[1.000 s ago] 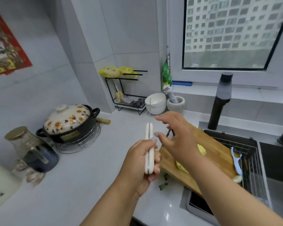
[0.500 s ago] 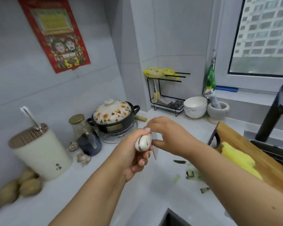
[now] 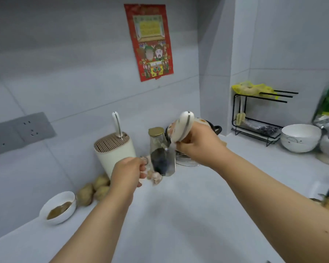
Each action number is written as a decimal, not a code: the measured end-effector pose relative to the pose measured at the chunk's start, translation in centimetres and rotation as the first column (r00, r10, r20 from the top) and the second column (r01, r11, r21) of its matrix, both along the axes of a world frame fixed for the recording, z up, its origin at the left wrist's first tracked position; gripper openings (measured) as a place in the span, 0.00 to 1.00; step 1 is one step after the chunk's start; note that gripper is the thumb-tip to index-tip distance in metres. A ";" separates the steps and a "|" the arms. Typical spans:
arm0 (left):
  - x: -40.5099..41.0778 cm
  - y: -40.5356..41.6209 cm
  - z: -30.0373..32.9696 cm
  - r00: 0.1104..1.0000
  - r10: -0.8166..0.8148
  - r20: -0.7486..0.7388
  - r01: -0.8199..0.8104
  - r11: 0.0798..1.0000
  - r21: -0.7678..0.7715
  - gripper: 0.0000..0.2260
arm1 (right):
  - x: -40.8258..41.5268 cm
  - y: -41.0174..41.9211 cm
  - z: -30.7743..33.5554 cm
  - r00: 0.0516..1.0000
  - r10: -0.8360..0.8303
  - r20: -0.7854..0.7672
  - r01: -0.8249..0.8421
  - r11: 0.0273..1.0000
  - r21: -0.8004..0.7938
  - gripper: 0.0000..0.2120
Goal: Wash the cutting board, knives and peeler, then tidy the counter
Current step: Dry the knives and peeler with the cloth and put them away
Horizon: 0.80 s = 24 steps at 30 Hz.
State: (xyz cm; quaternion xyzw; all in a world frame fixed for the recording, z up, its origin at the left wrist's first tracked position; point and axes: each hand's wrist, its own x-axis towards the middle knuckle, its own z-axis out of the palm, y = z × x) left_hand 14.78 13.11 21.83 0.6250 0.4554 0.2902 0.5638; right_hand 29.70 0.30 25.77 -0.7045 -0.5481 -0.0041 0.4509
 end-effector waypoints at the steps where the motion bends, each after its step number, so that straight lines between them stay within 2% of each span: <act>1: -0.8 1.2 -0.2 1.000 0.029 0.006 -0.029 1.000 -0.009 0.05 | -0.6 1.1 0.4 0.999 0.030 -0.043 -0.029 1.000 0.012 0.09; 5: -3.4 5.2 -0.7 0.996 0.091 0.004 -0.091 0.996 0.010 0.04 | -2.8 5.2 1.8 0.971 0.131 -0.200 -0.113 0.989 0.097 0.10; 8: -4.9 8.7 -1.8 0.994 0.108 -0.023 -0.107 0.994 0.030 0.13 | -4.0 8.5 2.6 0.943 0.190 -0.273 -0.149 0.975 0.163 0.10; 12: -5.8 17.2 -7.2 0.993 0.055 -0.106 -0.056 0.998 -0.007 0.20 | -5.1 12.9 3.6 0.925 0.239 -0.297 -0.172 0.957 0.235 0.10; 15: -5.6 22.8 -11.0 0.993 -0.010 -0.115 0.009 1.000 -0.004 0.24 | -5.6 15.8 4.0 0.944 0.190 -0.269 -0.123 0.962 0.244 0.15; 22: -5.0 19.7 -5.6 0.975 -0.152 -0.164 0.167 0.983 0.076 0.32 | -5.9 20.1 4.1 0.936 0.188 -0.297 -0.117 0.963 0.242 0.13; 24: -4.7 19.1 -4.9 0.968 -0.151 -0.198 0.174 0.980 0.101 0.28 | -6.0 20.8 3.9 0.940 0.187 -0.285 -0.125 0.966 0.225 0.13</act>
